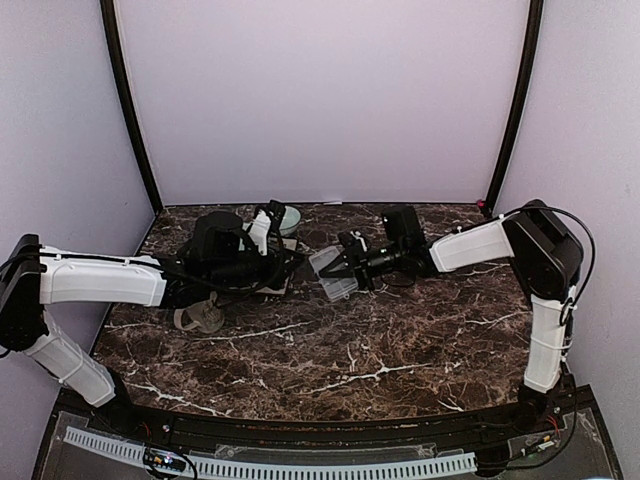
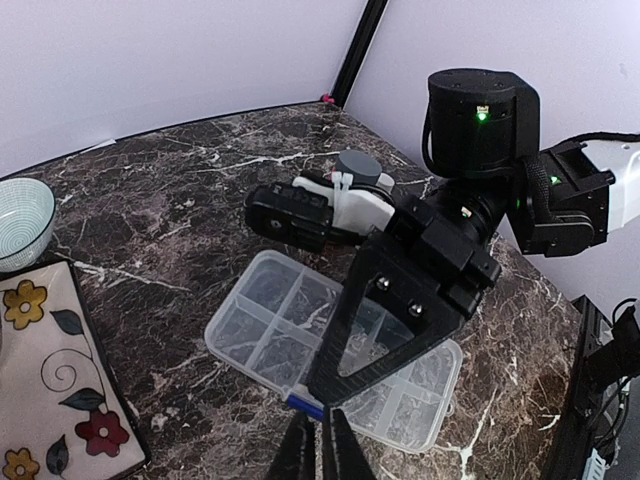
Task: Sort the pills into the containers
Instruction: Place the pill container at the center of the board.
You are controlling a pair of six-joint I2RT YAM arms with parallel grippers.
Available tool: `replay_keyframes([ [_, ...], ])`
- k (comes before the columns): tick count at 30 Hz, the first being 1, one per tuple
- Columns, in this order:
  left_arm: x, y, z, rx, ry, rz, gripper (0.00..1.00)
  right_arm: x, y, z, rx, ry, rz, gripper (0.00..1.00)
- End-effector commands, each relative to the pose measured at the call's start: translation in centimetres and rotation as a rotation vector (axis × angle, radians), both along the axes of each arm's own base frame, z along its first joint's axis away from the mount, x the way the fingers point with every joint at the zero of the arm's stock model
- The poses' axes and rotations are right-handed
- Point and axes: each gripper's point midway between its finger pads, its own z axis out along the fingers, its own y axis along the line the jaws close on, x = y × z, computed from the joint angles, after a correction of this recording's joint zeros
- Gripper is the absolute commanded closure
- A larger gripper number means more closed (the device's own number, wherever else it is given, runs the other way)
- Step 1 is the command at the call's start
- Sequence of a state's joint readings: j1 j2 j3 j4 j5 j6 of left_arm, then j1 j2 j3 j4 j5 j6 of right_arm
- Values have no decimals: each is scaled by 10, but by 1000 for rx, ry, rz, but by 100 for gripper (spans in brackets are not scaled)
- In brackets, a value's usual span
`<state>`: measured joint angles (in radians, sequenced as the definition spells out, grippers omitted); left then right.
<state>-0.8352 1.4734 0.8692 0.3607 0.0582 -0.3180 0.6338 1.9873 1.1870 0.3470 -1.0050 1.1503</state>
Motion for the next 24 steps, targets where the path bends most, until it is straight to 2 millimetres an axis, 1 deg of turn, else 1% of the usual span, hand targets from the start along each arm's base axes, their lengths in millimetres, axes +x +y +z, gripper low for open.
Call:
replay_keyframes([
  [1, -4, 4, 0, 20, 16, 5, 93, -8, -14, -41, -93, -35, 1, 100],
  [7, -10, 7, -15, 43, 60, 3, 93, -19, -20, -82, -161, -16, 3, 100],
  [12, -16, 9, -24, 64, 84, 2, 93, -21, -20, -105, -201, -28, -16, 100],
  [16, -20, 11, -28, 82, 96, 0, 93, -23, -20, -119, -216, -31, -28, 99],
  [20, -22, 14, -31, 96, 104, 0, 93, -24, -22, -132, -255, -40, -58, 88],
  [24, -24, 17, -34, 102, 110, 4, 93, -26, -29, -141, -291, -45, -94, 74],
])
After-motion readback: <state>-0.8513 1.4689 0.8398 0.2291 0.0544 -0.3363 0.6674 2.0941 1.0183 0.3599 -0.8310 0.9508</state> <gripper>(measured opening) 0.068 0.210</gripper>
